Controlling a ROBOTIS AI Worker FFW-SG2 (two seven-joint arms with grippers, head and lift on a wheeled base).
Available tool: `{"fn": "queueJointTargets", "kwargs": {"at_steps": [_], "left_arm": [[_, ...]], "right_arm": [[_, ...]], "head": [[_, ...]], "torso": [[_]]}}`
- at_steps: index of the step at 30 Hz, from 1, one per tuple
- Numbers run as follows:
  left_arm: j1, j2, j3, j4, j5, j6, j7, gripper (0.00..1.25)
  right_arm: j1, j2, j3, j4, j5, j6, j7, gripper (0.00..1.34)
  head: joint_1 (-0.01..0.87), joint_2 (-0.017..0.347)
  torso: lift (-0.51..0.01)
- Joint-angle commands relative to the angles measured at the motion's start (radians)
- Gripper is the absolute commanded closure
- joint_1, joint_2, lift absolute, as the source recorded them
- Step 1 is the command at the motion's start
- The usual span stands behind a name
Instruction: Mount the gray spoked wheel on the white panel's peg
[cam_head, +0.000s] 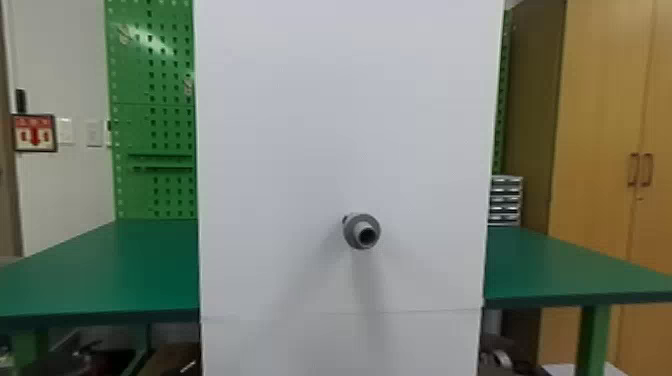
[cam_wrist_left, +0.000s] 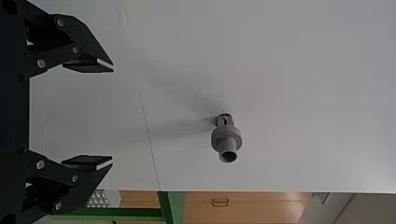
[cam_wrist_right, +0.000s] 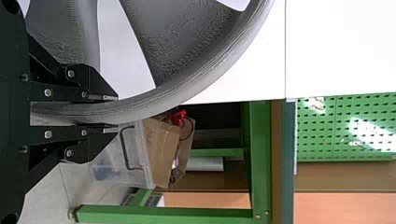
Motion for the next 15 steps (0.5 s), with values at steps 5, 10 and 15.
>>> {"fn": "queueJointTargets", "kwargs": {"at_steps": [5,10,15], "left_arm": [[-0.001,-0.001,0.000,0.000,0.000,0.000,0.000,0.54],[-0.001,0.000,0.000,0.000,0.000,0.000,0.000,0.54],[-0.003,-0.001,-0.002,0.000,-0.003,0.000,0.000,0.54]], "right_arm": [[0.001,0.001,-0.030,0.041,0.048,-0.062,0.003,1.17],[0.001,0.001,-0.015,0.051,0.041,-0.078,0.005,1.17],[0.003,0.001,-0.013,0.056,0.035,-0.079,0.005,1.17]], "head": [[0.123,-0.008],[0.123,-0.008],[0.123,-0.008]], "torso": [[-0.400],[-0.400],[-0.400]]}}
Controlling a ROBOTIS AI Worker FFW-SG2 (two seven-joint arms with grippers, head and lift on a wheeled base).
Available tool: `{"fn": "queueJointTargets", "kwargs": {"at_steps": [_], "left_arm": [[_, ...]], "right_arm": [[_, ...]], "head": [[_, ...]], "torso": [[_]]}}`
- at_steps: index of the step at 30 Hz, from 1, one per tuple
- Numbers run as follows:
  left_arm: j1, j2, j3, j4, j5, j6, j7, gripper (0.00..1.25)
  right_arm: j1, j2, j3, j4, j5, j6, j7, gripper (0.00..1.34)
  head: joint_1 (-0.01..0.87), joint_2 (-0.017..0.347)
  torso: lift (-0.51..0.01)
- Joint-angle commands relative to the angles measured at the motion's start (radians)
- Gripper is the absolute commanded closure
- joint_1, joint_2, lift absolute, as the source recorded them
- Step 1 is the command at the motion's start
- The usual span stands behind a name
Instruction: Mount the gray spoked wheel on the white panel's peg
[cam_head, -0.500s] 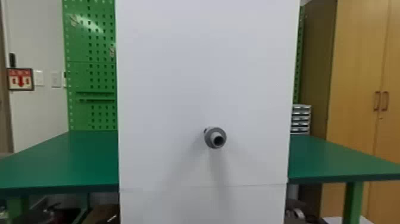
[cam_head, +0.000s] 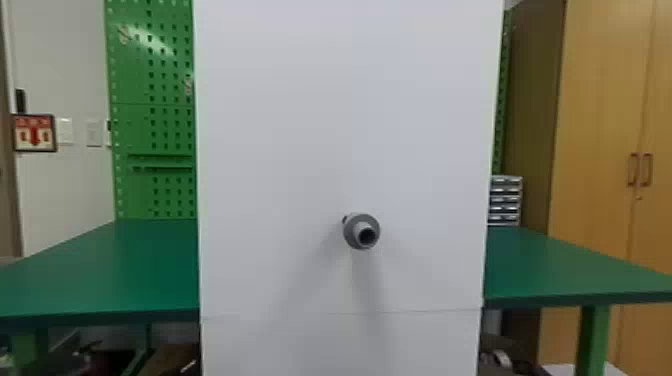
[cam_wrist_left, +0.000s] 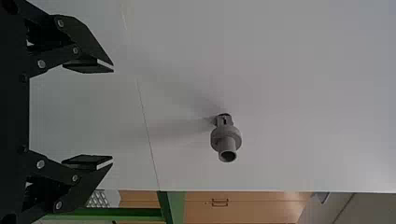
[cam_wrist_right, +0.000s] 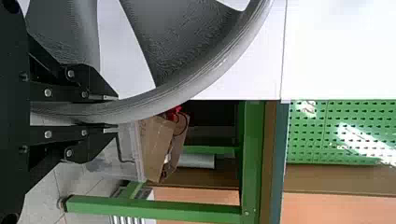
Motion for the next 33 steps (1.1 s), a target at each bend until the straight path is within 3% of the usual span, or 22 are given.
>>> {"fn": "queueJointTargets", "kwargs": {"at_steps": [1,28,33], "left_arm": [[-0.001,-0.001,-0.003,0.000,-0.002,0.000,0.000,0.54],[-0.003,0.001,-0.006,0.002,-0.002,0.000,0.000,0.55],[-0.003,0.001,-0.006,0.002,-0.002,0.000,0.000,0.55]], "right_arm": [[0.001,0.001,0.001,0.004,-0.003,-0.003,0.000,1.17],[-0.005,0.001,0.024,0.008,-0.018,-0.003,0.000,1.17],[-0.011,0.001,0.035,-0.026,-0.036,0.041,0.000,1.17]], "head": [[0.123,-0.008],[0.123,-0.008],[0.123,-0.008]], "torso": [[-0.400],[-0.400],[-0.400]]}}
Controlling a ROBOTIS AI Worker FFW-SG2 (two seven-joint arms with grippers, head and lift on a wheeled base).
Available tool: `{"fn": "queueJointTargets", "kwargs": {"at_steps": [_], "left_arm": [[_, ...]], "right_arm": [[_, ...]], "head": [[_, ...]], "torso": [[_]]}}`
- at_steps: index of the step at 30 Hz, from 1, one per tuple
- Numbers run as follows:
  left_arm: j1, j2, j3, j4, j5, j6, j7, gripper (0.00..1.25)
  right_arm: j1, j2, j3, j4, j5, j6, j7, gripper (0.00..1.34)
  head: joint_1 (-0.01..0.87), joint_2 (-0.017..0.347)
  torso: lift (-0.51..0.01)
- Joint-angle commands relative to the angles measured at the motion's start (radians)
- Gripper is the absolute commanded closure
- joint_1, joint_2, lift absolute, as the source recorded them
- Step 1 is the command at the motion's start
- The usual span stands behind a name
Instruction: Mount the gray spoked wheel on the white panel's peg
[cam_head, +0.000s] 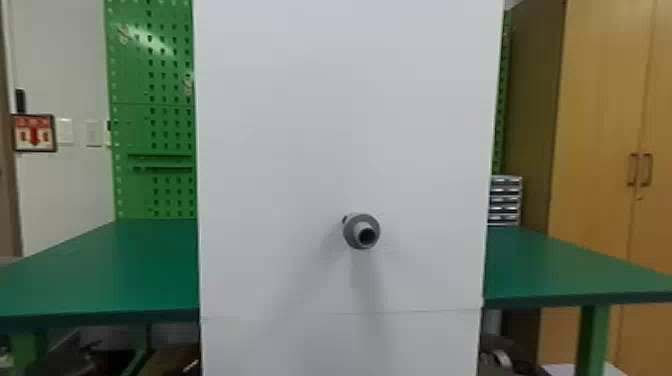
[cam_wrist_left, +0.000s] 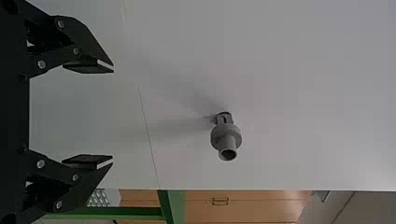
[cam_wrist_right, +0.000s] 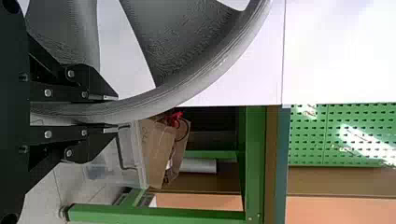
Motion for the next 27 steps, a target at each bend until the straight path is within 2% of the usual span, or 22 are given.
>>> {"fn": "queueJointTargets", "kwargs": {"at_steps": [1,12,27], "left_arm": [[0.000,0.000,0.000,0.000,0.000,0.000,0.000,0.55],[-0.001,0.000,0.000,0.000,0.000,0.000,0.000,0.55],[0.000,0.000,0.001,0.000,-0.002,0.000,0.000,0.56]], "right_arm": [[-0.003,0.001,0.008,-0.046,-0.011,0.056,0.000,1.17],[-0.023,0.001,-0.007,-0.245,0.045,0.288,0.000,1.17],[-0.092,0.001,0.068,-0.462,0.052,0.602,0.000,1.17]], "head": [[0.123,-0.008],[0.123,-0.008],[0.123,-0.008]], "torso": [[-0.400],[-0.400],[-0.400]]}}
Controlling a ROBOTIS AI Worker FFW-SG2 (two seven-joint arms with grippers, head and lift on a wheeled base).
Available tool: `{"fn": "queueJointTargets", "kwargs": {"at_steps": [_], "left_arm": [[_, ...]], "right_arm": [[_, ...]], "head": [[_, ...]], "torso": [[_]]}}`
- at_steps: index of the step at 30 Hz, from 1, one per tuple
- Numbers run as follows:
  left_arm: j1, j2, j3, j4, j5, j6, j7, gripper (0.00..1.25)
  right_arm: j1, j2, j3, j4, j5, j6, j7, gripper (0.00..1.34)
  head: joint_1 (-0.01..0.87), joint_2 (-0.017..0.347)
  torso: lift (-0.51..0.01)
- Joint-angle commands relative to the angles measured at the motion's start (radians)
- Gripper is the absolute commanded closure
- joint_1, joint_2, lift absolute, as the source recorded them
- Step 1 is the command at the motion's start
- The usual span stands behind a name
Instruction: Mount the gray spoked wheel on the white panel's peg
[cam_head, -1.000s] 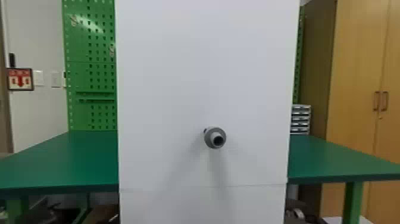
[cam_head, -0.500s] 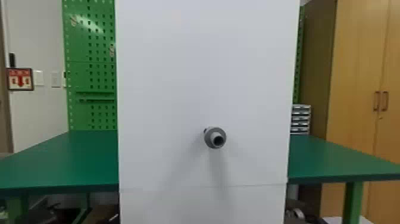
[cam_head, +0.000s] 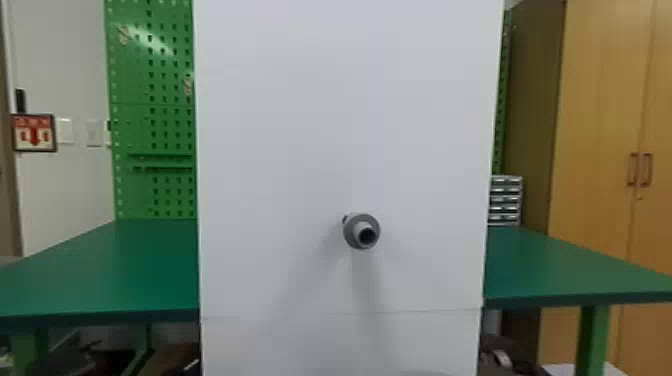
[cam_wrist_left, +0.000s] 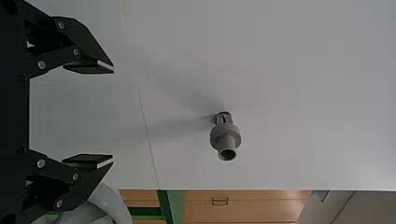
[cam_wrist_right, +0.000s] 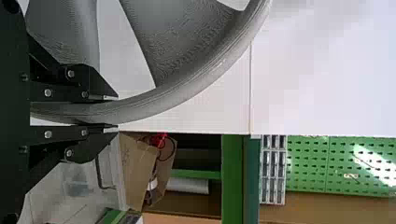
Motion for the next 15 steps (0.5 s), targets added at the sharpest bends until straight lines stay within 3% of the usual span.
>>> {"fn": "queueJointTargets", "kwargs": {"at_steps": [1,11,15], "left_arm": [[0.002,0.000,0.002,0.000,-0.001,0.002,0.000,0.56],[0.003,0.000,0.003,0.000,-0.001,0.002,0.000,0.56],[0.003,0.000,0.003,0.000,-0.001,0.002,0.000,0.56]], "right_arm": [[-0.030,0.001,0.025,-0.065,0.003,0.094,0.000,1.17],[-0.097,0.001,0.084,-0.151,0.011,0.229,-0.002,1.17],[-0.123,-0.012,0.111,-0.175,0.005,0.271,0.000,1.17]], "head": [[0.123,-0.008],[0.123,-0.008],[0.123,-0.008]], "torso": [[-0.400],[-0.400],[-0.400]]}}
